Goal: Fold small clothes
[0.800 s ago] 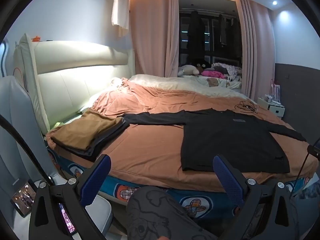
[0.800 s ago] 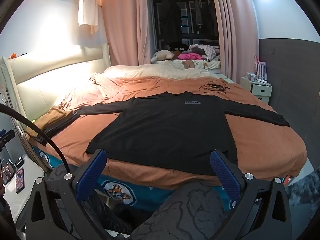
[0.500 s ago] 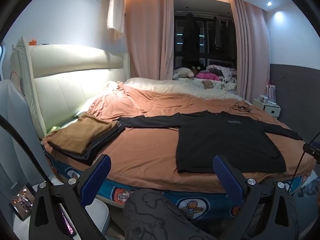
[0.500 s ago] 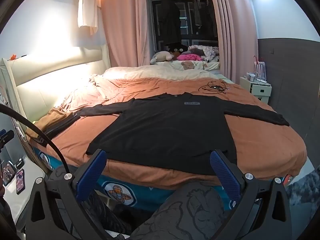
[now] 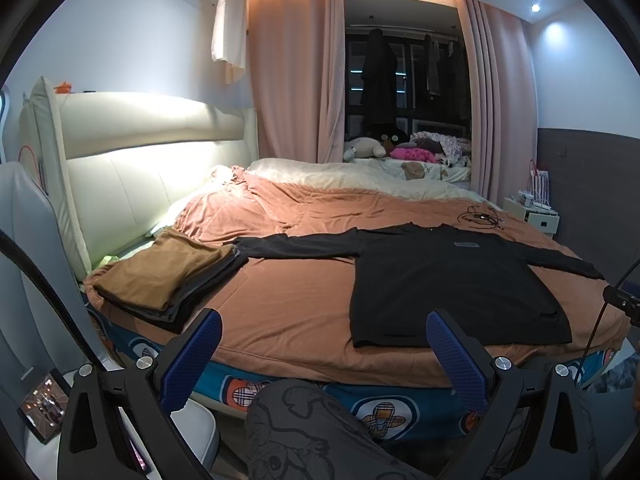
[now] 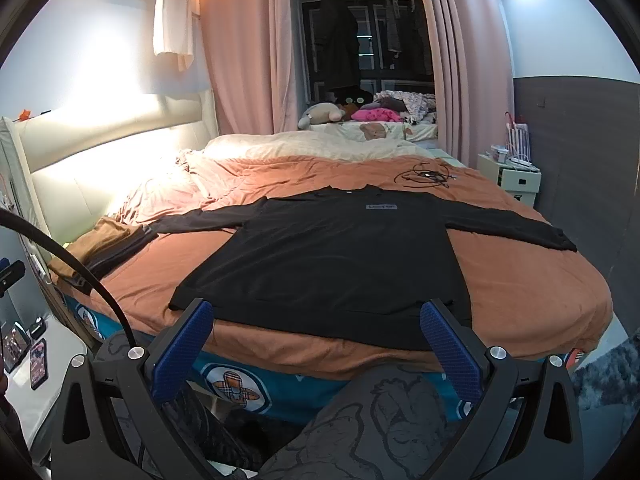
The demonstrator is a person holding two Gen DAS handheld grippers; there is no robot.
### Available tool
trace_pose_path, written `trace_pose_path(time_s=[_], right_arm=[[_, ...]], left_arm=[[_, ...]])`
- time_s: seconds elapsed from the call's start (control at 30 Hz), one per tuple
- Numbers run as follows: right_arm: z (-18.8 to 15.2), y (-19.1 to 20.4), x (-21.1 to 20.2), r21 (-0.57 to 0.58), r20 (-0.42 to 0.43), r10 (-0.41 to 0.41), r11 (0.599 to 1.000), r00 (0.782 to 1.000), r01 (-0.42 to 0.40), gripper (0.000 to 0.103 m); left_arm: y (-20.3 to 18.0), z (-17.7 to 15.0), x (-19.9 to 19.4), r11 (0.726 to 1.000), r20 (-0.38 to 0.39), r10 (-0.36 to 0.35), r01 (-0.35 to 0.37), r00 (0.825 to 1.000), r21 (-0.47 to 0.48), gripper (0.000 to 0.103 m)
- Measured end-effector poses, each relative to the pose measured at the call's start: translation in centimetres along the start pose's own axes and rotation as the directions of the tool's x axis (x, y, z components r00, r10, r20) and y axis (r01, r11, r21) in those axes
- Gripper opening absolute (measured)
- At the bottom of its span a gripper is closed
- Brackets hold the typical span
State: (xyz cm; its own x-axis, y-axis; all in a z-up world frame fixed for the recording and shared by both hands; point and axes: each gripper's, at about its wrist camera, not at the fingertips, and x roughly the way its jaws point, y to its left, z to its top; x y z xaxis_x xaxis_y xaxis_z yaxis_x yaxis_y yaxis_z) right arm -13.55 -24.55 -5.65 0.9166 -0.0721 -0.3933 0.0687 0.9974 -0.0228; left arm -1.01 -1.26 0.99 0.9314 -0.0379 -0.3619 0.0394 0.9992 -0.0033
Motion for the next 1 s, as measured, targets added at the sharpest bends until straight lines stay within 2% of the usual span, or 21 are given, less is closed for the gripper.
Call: trace_pose_path(time_s=[1.0], right_arm=[[-0.12,0.29,-0.13,-0.015,0.002,-0.014,1.000,1.000,0.014,0.103]], left_arm=[[-0.24,-0.61,0.01,1.000,0.018,-0.011,0.010,1.000,0.003,0.103]])
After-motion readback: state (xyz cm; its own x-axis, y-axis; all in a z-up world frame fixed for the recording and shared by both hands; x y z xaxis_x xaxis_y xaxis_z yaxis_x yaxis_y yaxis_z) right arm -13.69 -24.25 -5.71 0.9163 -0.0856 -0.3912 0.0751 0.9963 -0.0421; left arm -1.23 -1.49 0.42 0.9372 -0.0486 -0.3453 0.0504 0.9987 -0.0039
